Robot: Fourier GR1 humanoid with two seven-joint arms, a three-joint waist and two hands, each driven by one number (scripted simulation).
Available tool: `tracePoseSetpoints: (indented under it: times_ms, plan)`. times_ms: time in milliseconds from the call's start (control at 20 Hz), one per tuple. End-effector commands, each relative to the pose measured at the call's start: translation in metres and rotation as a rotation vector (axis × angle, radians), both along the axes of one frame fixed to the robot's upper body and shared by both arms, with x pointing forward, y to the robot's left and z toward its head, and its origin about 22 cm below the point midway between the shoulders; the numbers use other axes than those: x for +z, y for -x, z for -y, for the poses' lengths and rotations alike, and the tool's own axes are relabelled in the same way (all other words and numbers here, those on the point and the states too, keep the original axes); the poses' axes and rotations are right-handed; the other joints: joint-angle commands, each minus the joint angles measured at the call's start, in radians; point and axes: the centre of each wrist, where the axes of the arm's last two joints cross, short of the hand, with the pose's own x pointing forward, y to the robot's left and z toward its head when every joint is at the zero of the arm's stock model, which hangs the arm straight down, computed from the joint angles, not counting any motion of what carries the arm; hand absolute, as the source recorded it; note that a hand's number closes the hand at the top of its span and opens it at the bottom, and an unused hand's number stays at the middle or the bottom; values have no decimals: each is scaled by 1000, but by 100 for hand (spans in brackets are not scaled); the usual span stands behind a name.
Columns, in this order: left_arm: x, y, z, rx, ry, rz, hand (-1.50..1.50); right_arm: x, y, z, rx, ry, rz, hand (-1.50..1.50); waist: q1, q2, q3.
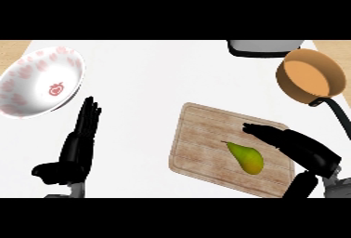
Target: Pick the pear from the cutting board and place it in the pot
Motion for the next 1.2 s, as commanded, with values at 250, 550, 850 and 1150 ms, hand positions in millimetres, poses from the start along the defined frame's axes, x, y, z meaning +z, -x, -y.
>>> tracePoseSetpoints:
  times_ms: [250, 550, 850, 1150]
  plan:
    - [-4, -27, -4, 0, 9, 10, 0, -34, 0, -26, -5, 31, 4, -150, -4, 1, 0]
    - [-2, -29, 8, 2, -11, 4, 0, -35, -9, -12, 3, 43, -1, -150, -4, 0, 0]
    - [1, 2, 5, -16, -4, 11, 0, -59, -18, -36, 11, 20, -7, -150, 1, 0, 0]
    - [-15, 12, 3, -9, -5, 9, 0, -68, -13, -30, -17, -55, 205, 150, 1, 0, 0]
